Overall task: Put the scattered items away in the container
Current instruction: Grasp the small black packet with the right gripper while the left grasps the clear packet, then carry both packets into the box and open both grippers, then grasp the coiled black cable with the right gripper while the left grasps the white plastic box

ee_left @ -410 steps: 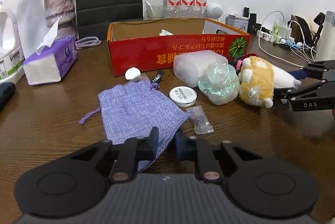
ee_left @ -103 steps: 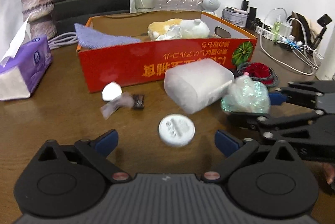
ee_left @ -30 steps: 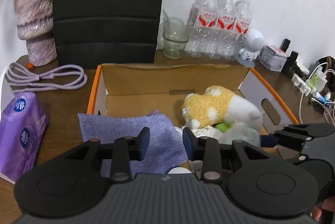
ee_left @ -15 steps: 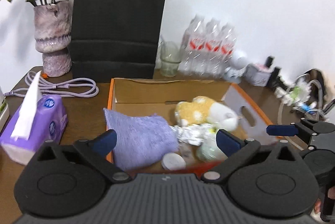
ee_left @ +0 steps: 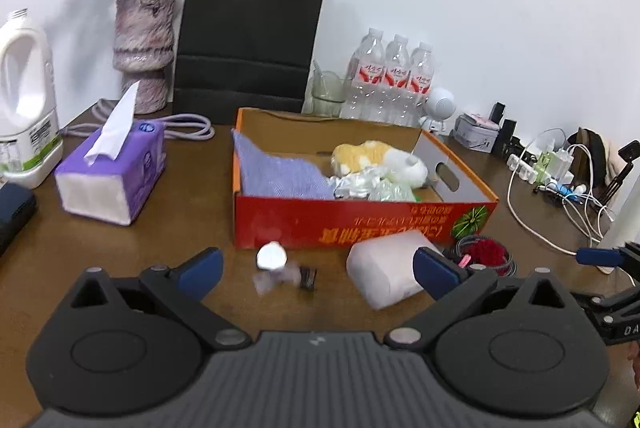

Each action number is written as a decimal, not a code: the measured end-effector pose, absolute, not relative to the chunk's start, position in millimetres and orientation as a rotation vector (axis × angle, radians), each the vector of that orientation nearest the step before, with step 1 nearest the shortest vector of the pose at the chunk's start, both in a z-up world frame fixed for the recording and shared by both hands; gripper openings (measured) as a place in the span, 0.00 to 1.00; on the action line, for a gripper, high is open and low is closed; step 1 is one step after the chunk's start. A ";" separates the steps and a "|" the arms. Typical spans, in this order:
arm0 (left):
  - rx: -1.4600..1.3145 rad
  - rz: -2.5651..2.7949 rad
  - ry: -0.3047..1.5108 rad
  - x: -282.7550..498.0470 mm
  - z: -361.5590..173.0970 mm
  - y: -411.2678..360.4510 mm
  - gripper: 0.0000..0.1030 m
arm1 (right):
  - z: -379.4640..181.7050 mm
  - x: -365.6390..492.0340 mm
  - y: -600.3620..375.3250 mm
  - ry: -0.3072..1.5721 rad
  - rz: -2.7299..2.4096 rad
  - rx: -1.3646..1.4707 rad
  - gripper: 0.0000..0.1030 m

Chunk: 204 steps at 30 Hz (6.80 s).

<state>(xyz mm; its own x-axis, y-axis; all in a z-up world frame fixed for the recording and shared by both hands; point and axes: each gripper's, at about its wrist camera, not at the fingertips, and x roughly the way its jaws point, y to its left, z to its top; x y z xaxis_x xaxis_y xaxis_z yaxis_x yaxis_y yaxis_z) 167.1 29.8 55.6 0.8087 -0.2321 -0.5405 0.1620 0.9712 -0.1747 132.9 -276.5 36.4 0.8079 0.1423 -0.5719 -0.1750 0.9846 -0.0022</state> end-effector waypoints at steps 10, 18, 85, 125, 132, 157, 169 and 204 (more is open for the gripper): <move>-0.212 -0.162 0.595 105.8 30.2 38.1 1.00 | 2.3 85.1 -280.7 0.588 0.117 0.067 1.00; -0.184 -0.168 0.644 89.7 15.3 50.6 1.00 | -8.7 77.9 -258.9 0.598 0.125 0.068 1.00; 0.104 -0.442 0.753 264.0 -25.5 55.4 0.48 | -36.6 179.2 -114.3 0.701 0.215 -0.042 0.14; 0.096 -0.321 0.718 237.4 -27.0 18.4 0.15 | -36.8 138.8 -204.9 0.652 0.185 0.053 0.14; 0.070 -0.322 0.709 206.8 -23.5 18.4 0.09 | -37.3 144.8 -210.6 0.650 0.174 0.055 0.14; 0.026 -0.373 0.567 263.1 62.9 -16.6 0.09 | 55.9 234.3 -208.2 0.511 0.205 -0.060 0.14; -0.019 -0.282 0.676 342.2 33.8 -21.2 0.11 | 33.5 321.9 -216.3 0.602 0.163 -0.039 0.21; -0.195 -0.206 0.635 120.8 -13.1 15.3 1.00 | -6.1 101.5 -264.4 0.562 0.069 0.088 1.00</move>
<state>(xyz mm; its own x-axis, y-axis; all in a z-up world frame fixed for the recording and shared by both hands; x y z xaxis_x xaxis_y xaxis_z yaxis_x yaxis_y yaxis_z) 120.8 15.4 -13.1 0.7862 -0.2494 -0.5654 0.1308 0.9614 -0.2423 101.5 -264.4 -6.1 0.8442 0.0893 -0.5285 -0.0410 0.9939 0.1024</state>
